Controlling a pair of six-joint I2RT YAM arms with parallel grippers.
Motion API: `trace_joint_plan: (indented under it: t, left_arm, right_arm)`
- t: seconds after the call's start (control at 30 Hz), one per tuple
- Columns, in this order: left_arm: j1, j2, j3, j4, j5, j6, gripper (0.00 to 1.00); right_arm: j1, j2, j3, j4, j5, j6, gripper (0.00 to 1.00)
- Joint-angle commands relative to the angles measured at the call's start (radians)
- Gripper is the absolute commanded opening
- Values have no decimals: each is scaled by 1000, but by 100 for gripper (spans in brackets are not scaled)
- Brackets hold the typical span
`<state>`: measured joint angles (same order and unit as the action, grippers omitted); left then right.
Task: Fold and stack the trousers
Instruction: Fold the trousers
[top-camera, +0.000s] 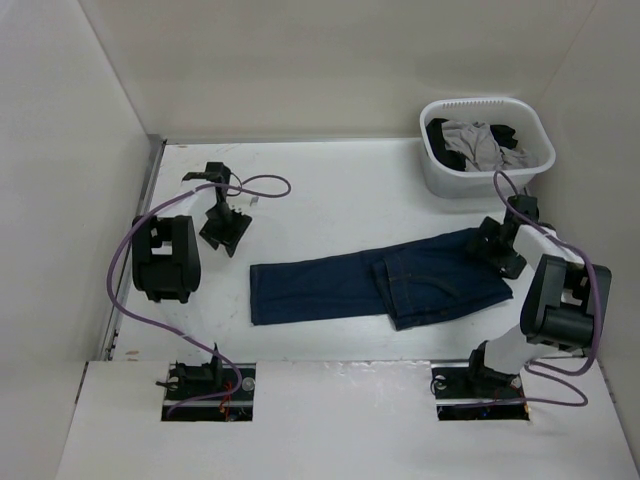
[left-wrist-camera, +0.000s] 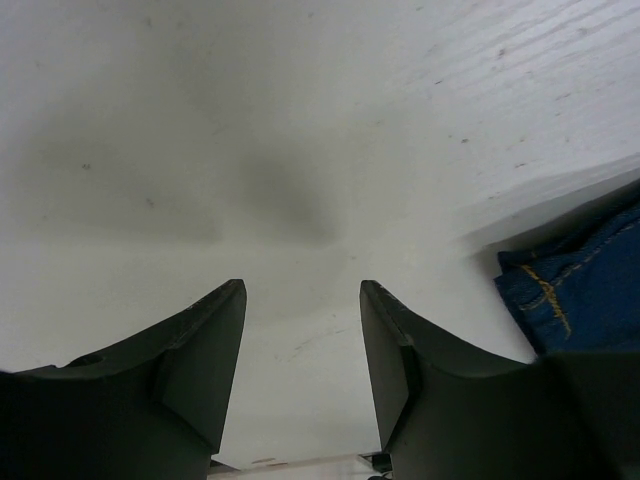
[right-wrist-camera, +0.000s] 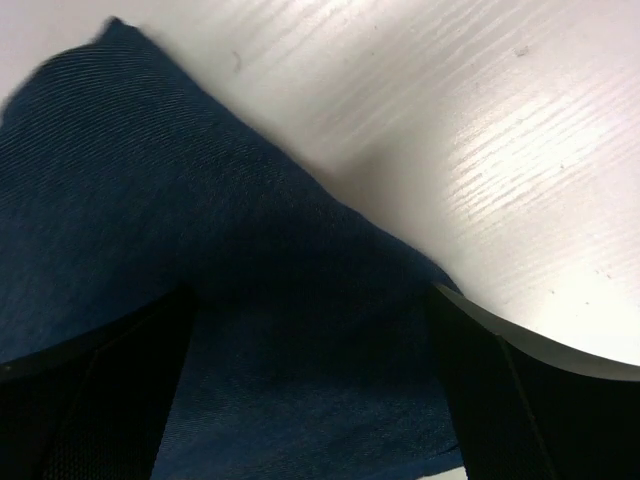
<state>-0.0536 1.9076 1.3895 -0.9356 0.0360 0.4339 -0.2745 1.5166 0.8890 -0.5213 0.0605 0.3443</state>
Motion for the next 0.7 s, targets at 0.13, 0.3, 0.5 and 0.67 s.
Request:
trace_joint_plan:
  t: [0.13,0.3,0.5,0.67]
  left_arm:
    - [38,-59,-17,23,4,-9,48]
    - [33,-67,-33,23,16,-11,48]
    - [15,-35,-38,38,27,-21,48]
    - [-18,-4,-29,40,67,-37,48]
  right_arm:
    - [24,94,44,37,-11,-13,65]
    - [16,13,4,52,-18,-14,8]
    - [-9,-145,33,11,-15,-8,0]
    - [27,-260,93,-60,25,-25,0]
